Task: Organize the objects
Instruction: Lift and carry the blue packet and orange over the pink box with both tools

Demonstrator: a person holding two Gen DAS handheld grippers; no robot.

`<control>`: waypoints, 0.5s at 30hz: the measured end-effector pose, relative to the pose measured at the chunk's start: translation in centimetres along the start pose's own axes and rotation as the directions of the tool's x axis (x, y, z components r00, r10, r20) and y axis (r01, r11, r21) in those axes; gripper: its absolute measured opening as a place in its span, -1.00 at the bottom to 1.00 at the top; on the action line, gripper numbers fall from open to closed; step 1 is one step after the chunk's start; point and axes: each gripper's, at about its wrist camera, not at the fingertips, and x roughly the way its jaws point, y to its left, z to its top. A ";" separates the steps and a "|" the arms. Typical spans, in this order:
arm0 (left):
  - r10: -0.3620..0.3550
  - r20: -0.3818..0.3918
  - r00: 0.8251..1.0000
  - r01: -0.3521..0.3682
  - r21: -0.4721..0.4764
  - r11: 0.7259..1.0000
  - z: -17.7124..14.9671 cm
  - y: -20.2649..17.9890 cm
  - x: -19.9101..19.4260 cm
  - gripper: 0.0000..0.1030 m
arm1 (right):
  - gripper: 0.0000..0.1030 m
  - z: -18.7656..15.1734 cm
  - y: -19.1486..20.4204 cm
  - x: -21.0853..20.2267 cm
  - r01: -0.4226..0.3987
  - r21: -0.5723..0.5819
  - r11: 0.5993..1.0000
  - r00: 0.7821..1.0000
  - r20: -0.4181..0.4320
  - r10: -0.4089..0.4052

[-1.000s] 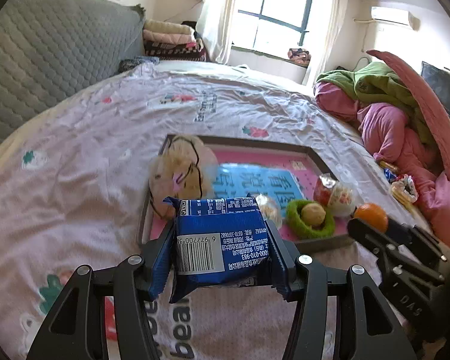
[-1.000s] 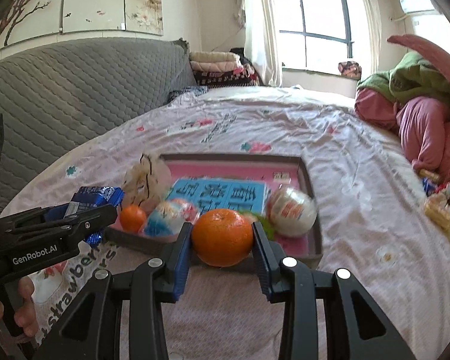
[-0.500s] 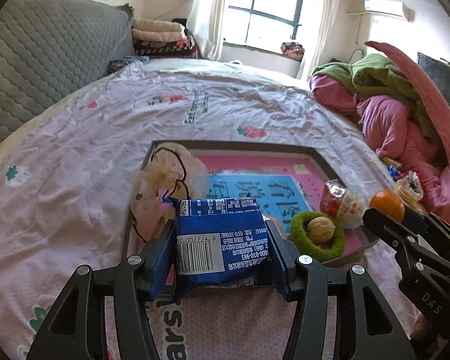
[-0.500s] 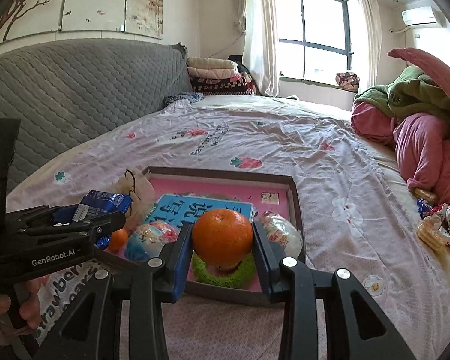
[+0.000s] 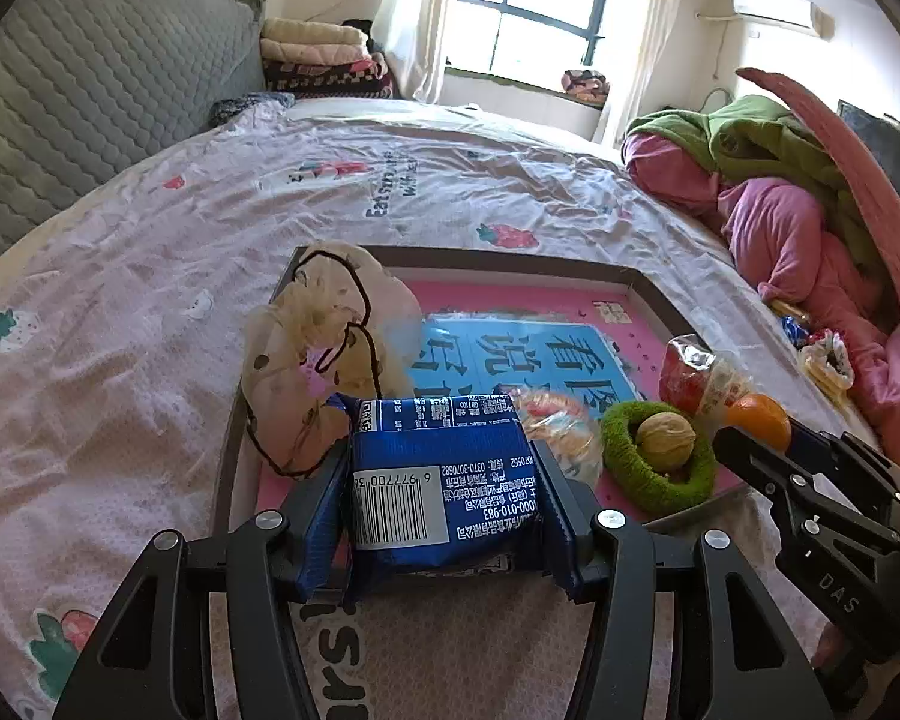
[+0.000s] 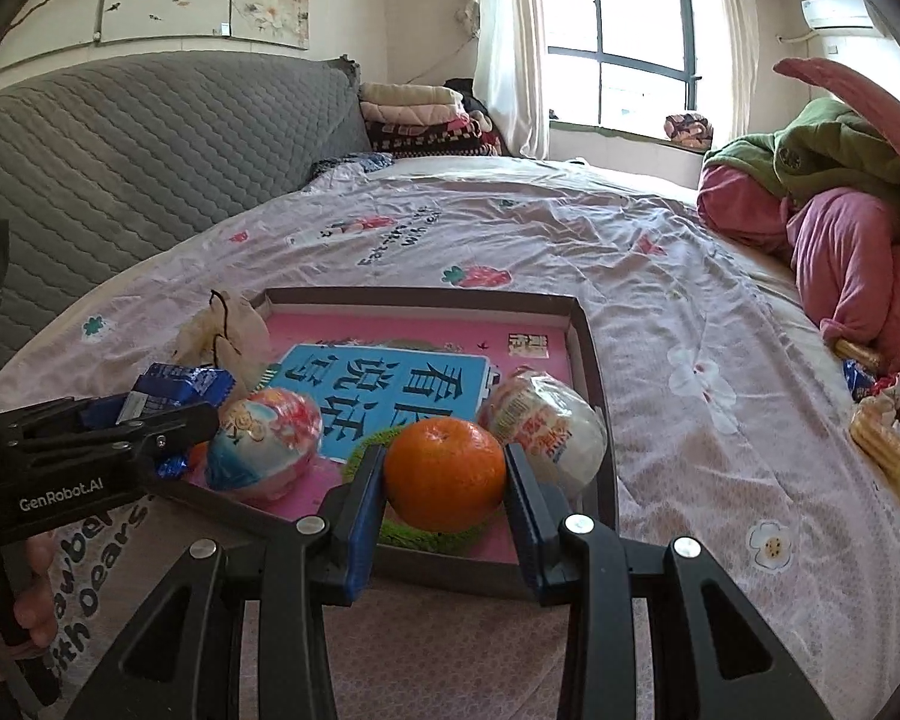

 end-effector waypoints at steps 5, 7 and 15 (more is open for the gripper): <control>0.006 0.004 1.000 -0.006 0.017 1.000 -0.1 -0.2 0.2 0.13 | -0.25 -0.2 -0.2 0.5 0.007 0.005 1.000 1.000 -0.011 -0.007; 0.010 0.004 1.000 -0.010 0.020 1.000 -0.1 -0.3 0.2 0.13 | -0.25 -0.3 -0.4 0.8 0.011 0.010 1.000 1.000 -0.018 -0.011; 0.033 0.017 0.999 -0.033 0.046 0.998 -0.2 -0.8 0.4 0.13 | -0.25 -0.3 -0.6 1.3 0.009 0.019 1.000 1.000 -0.026 -0.008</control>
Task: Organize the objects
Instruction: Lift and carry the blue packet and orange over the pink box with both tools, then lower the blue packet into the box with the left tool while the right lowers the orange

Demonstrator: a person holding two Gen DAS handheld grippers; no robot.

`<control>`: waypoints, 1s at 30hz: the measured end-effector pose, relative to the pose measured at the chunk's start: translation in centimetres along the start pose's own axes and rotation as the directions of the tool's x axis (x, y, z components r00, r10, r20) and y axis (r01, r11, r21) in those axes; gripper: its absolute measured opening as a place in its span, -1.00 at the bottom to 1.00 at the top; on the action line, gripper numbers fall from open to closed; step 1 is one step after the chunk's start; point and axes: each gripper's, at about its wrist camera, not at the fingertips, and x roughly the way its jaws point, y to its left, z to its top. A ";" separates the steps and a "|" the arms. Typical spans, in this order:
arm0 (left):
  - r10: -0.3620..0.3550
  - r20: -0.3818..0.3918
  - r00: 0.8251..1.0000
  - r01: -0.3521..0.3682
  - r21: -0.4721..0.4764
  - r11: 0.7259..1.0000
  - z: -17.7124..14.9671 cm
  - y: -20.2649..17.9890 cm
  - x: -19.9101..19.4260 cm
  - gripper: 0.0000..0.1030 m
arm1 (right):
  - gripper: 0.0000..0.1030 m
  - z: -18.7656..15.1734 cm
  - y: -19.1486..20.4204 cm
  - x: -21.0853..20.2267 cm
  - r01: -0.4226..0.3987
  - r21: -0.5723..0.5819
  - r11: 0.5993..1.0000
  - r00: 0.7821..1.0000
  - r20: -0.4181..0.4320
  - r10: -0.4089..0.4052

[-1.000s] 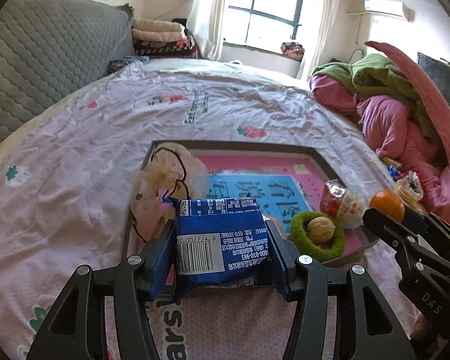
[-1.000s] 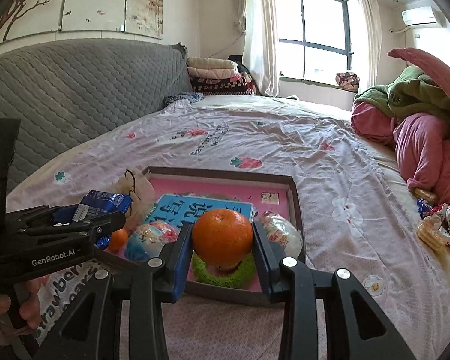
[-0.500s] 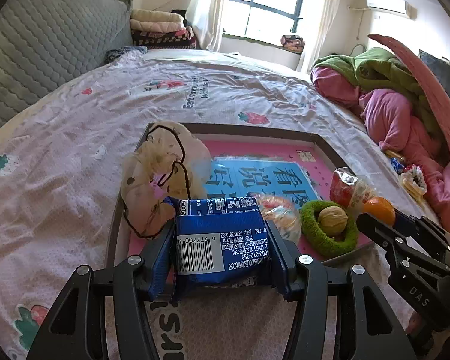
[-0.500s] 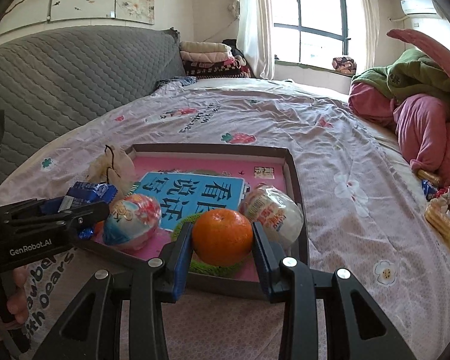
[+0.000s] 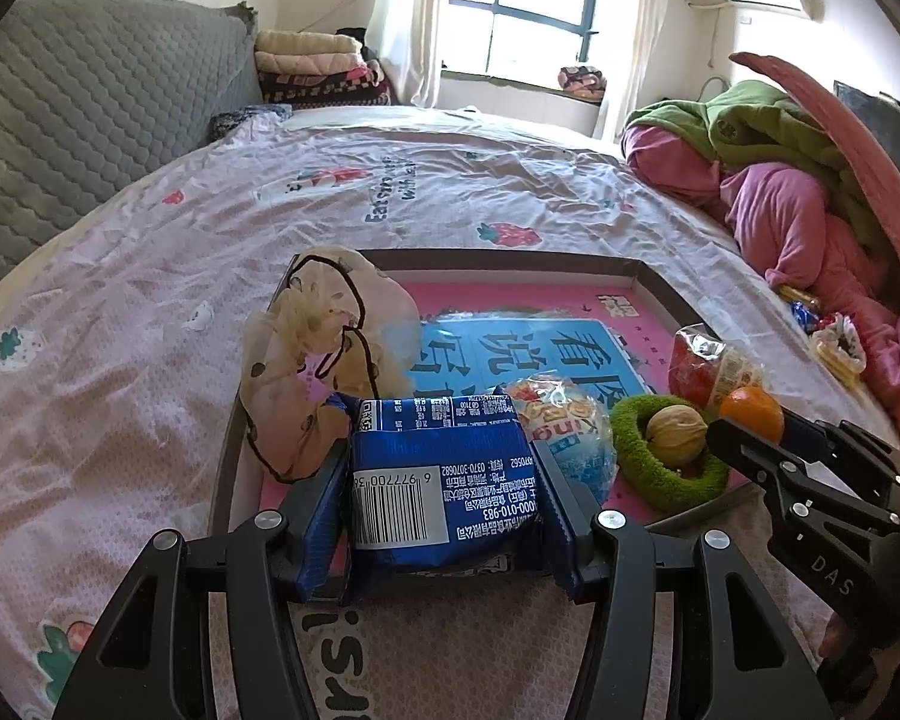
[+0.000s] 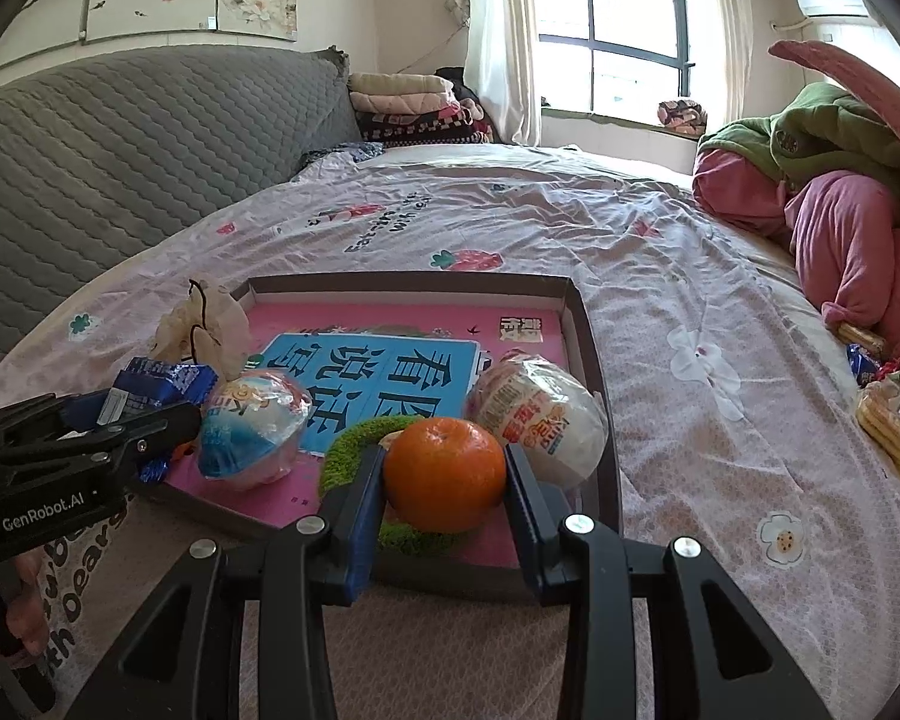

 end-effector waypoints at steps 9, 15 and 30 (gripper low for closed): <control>0.026 0.015 1.000 -0.026 0.046 0.999 0.0 -1.0 0.3 0.13 | -0.25 -0.3 -0.4 0.6 0.005 0.014 1.000 1.000 -0.015 -0.005; 0.031 0.019 0.999 -0.033 0.085 0.996 0.0 -2.1 0.5 0.14 | -0.25 -0.3 -0.6 1.0 0.008 0.015 1.000 1.000 -0.025 -0.008; 0.003 0.010 1.000 -0.004 0.107 0.994 0.1 -3.4 0.9 0.16 | -0.24 -0.4 -0.8 1.2 -0.001 0.021 1.000 0.999 -0.040 0.002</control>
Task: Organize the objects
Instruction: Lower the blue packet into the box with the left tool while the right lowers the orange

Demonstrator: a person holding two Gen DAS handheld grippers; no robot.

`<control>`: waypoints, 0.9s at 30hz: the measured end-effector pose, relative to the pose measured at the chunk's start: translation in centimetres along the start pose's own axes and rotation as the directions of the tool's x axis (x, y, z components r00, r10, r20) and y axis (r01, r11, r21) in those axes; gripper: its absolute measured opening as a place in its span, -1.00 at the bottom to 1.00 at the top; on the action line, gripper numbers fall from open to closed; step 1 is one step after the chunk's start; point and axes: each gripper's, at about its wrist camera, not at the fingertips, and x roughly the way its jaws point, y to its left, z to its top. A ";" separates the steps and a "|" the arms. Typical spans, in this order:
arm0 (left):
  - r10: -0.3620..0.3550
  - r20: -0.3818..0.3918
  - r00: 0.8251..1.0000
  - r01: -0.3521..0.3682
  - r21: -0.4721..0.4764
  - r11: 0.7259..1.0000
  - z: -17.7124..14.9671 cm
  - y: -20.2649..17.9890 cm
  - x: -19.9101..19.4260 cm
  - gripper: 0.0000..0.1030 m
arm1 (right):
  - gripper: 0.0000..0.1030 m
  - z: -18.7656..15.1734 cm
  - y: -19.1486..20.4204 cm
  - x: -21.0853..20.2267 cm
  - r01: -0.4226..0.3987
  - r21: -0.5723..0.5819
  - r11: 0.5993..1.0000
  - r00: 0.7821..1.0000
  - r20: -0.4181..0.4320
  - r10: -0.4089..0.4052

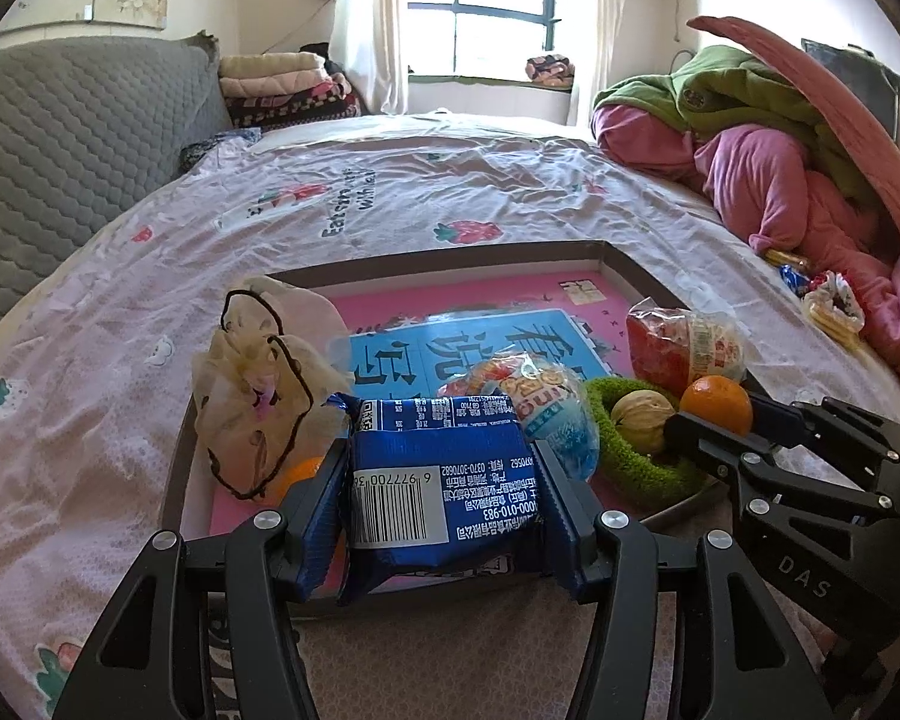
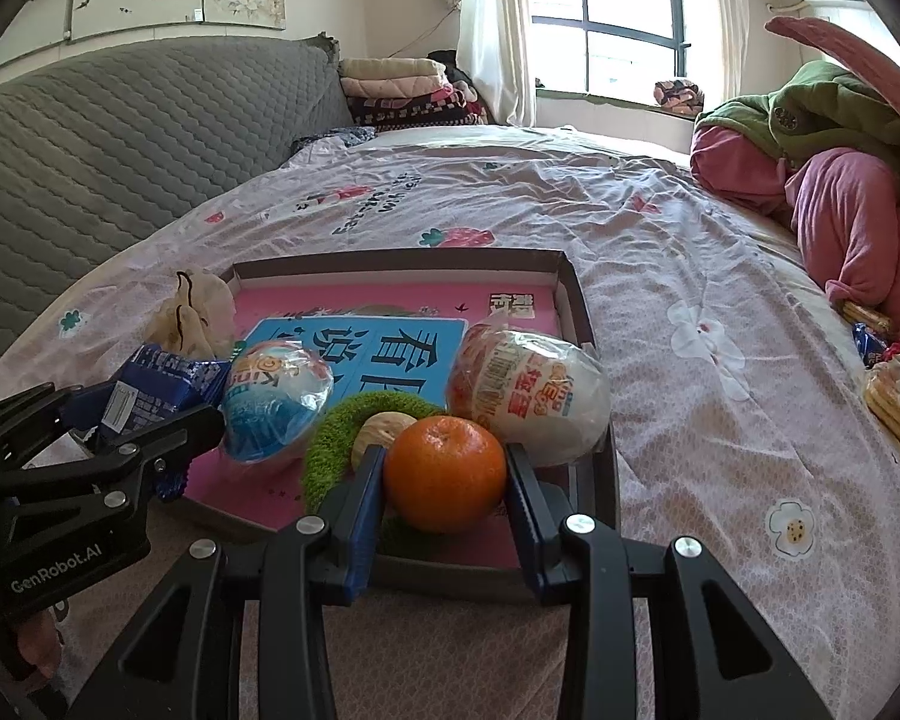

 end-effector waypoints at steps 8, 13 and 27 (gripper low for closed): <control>0.008 0.005 1.000 -0.008 -0.001 1.000 -0.1 0.2 -0.1 0.16 | -0.24 0.0 -0.1 0.0 -0.003 0.005 1.000 1.000 -0.006 0.003; 0.026 0.016 1.000 -0.026 0.008 1.000 -0.2 -0.1 0.0 0.16 | -0.24 -0.1 -0.1 0.0 -0.002 0.010 1.000 1.000 -0.009 0.002; 0.064 0.020 0.998 -0.064 0.048 0.997 -0.4 -0.7 0.3 0.17 | -0.24 -0.1 -0.1 0.0 0.005 0.016 1.000 1.000 -0.019 -0.004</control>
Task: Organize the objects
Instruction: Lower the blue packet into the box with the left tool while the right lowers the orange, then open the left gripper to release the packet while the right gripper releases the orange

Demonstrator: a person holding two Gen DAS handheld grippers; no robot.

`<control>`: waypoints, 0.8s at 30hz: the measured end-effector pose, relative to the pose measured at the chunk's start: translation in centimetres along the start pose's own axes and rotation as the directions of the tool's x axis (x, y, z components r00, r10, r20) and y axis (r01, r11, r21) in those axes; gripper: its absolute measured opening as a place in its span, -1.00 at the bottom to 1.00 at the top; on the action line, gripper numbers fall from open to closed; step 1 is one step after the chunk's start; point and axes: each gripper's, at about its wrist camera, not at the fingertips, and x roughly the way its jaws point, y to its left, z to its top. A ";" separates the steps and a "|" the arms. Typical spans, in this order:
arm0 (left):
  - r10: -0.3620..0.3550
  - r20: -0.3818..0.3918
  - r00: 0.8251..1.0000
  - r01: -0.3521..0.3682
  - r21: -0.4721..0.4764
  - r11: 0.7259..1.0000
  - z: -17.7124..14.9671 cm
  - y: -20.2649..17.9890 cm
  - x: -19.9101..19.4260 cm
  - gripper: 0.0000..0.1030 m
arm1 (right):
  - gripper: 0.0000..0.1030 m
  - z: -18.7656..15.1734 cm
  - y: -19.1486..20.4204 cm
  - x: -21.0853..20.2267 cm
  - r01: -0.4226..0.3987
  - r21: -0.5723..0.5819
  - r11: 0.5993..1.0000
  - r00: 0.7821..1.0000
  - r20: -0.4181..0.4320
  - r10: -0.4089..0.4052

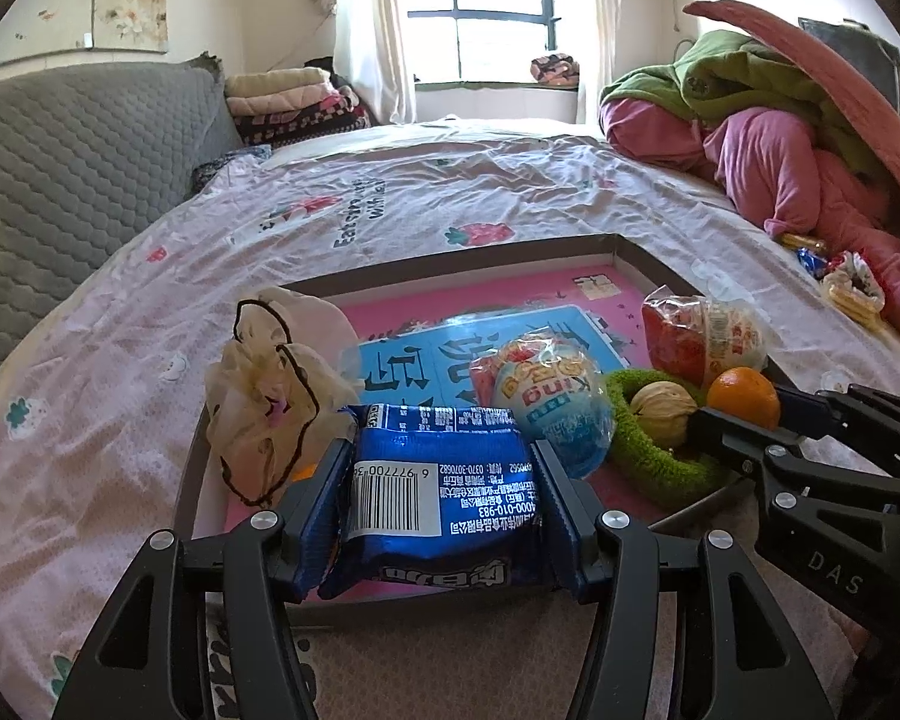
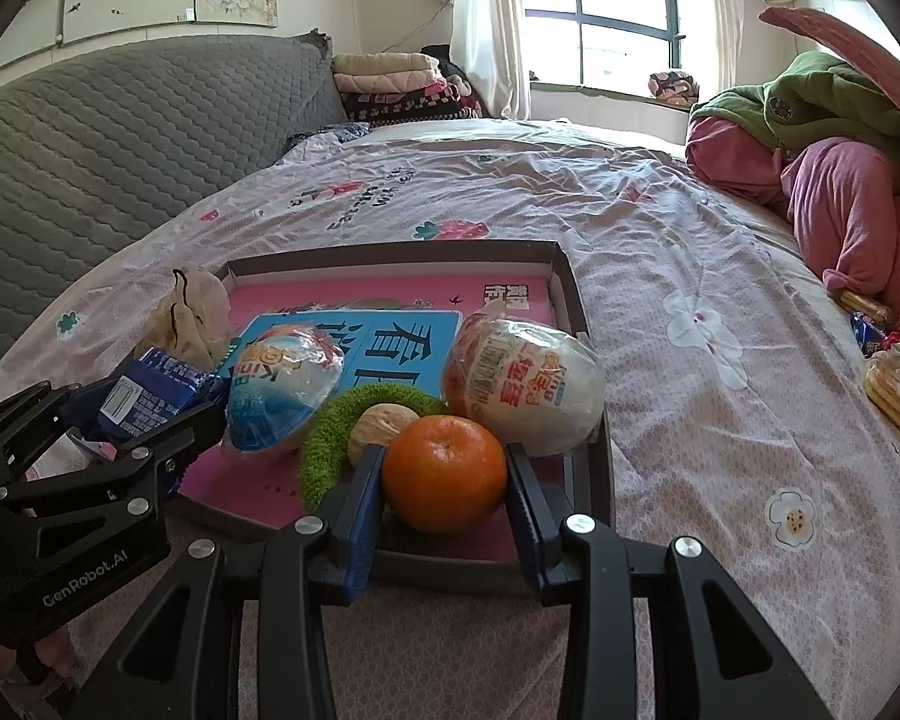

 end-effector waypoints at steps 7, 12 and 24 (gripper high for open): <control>0.004 -0.003 1.000 -0.004 -0.004 1.000 -0.1 -0.2 -0.1 0.17 | -0.24 0.0 0.0 -0.1 0.002 0.002 1.000 1.000 -0.003 -0.002; 0.009 0.001 1.000 -0.009 -0.003 1.000 -0.2 -0.2 -0.2 0.18 | -0.24 0.0 -0.2 -0.2 0.006 0.005 1.000 1.000 -0.002 -0.006; 0.009 0.008 1.000 -0.009 -0.003 1.000 -0.4 0.0 -0.2 0.34 | -0.23 -0.1 -0.4 -0.5 0.022 0.016 1.000 1.000 0.005 -0.022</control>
